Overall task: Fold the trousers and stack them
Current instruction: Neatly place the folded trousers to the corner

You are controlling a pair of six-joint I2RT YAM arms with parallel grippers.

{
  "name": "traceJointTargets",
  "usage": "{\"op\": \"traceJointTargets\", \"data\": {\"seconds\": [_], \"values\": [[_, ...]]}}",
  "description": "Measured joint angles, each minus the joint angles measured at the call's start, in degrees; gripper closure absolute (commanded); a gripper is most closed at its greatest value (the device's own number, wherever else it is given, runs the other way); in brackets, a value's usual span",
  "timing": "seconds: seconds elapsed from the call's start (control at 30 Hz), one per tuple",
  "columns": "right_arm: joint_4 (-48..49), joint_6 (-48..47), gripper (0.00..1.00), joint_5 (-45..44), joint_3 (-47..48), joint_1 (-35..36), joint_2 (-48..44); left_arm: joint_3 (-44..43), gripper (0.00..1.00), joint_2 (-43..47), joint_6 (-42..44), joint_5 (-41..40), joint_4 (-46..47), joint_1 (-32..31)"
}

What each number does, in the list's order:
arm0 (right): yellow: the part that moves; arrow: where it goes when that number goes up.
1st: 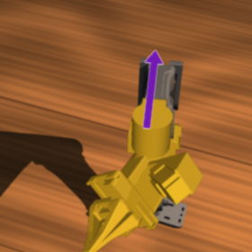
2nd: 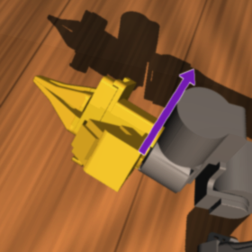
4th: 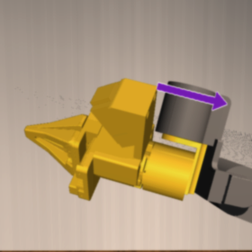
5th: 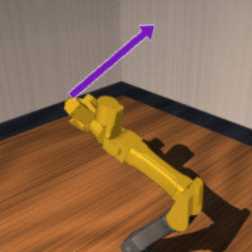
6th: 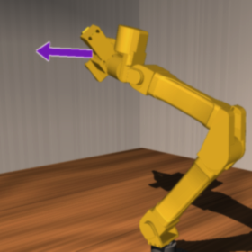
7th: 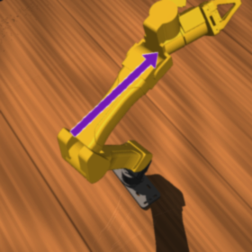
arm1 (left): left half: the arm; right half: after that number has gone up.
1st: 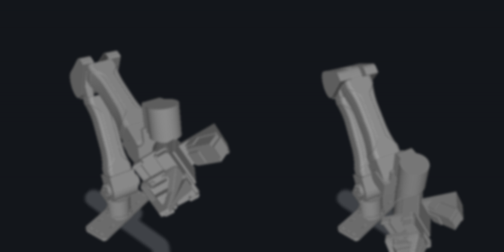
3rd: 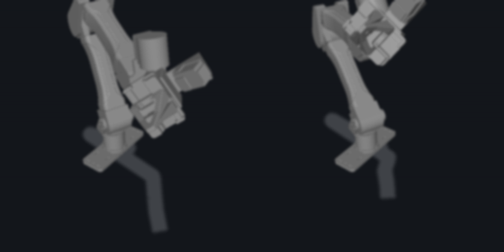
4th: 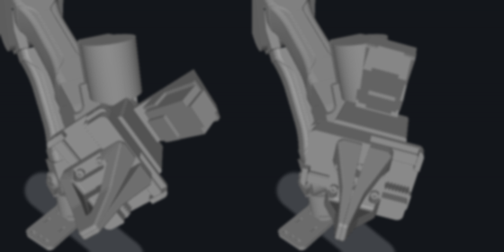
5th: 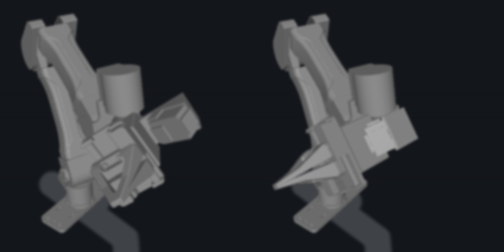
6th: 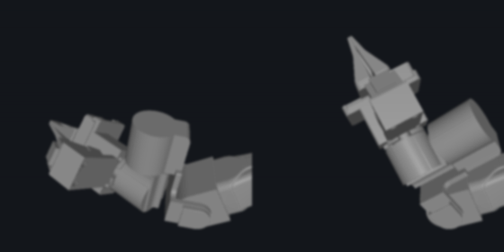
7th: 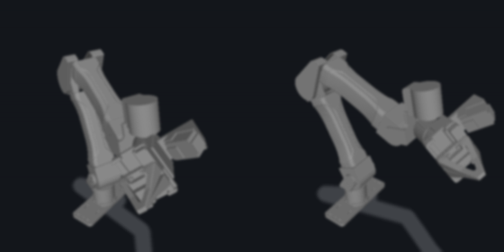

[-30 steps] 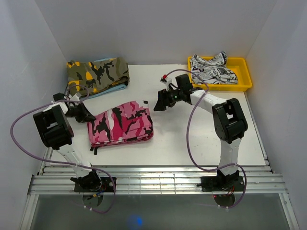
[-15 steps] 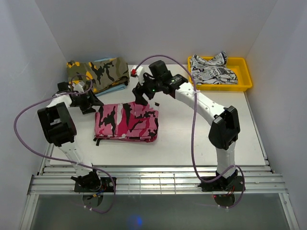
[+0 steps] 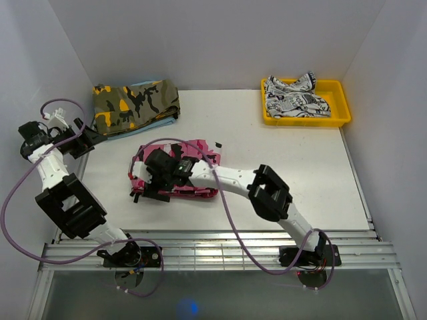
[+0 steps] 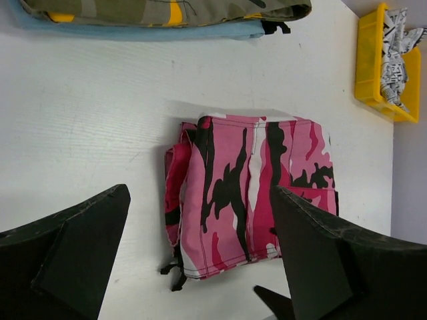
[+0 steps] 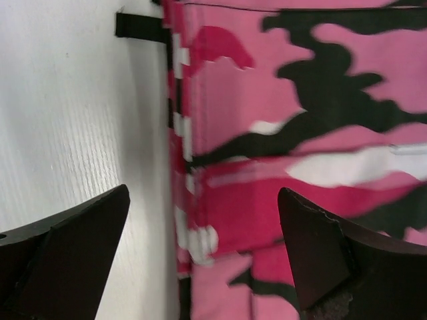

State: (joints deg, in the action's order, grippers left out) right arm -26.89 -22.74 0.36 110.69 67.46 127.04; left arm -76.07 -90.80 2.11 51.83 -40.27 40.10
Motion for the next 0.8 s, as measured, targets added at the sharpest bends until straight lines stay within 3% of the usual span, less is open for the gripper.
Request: {"op": "traceJointTargets", "data": {"seconds": [0.23,0.3,0.33,0.43,0.47,0.5,0.63,0.8], "values": [[2.93,-0.44,0.06,-8.31,4.44,3.1,9.75,1.36,0.02,-0.37,5.2,6.71,-6.38,5.99],[4.04,-0.92,0.15,-10.05,6.19,2.69,10.6,1.4,0.02,-0.83,6.54,7.56,-7.8,6.01],[4.76,-1.16,0.21,-10.71,6.97,2.49,11.21,1.6,0.02,-0.85,7.06,7.85,-8.22,5.9],[6.27,-1.79,0.62,-11.47,8.11,1.92,13.62,2.73,0.02,-0.61,8.44,9.97,-8.37,5.79],[7.17,-2.1,0.86,-11.63,8.11,1.9,13.99,4.2,0.02,-0.09,8.7,10.58,-7.65,5.79],[7.58,-2.27,0.92,-12.22,8.11,1.75,14.01,6.01,0.02,0.74,8.81,10.82,-7.17,5.81],[7.52,-1.05,0.92,-10.03,8.07,0.72,13.99,14.58,0.02,5.57,8.46,11.13,-4.66,5.81],[6.99,1.95,0.92,2.01,6.82,-3.87,11.54,22.77,0.02,8.22,4.37,12.85,-0.48,5.68]]}}
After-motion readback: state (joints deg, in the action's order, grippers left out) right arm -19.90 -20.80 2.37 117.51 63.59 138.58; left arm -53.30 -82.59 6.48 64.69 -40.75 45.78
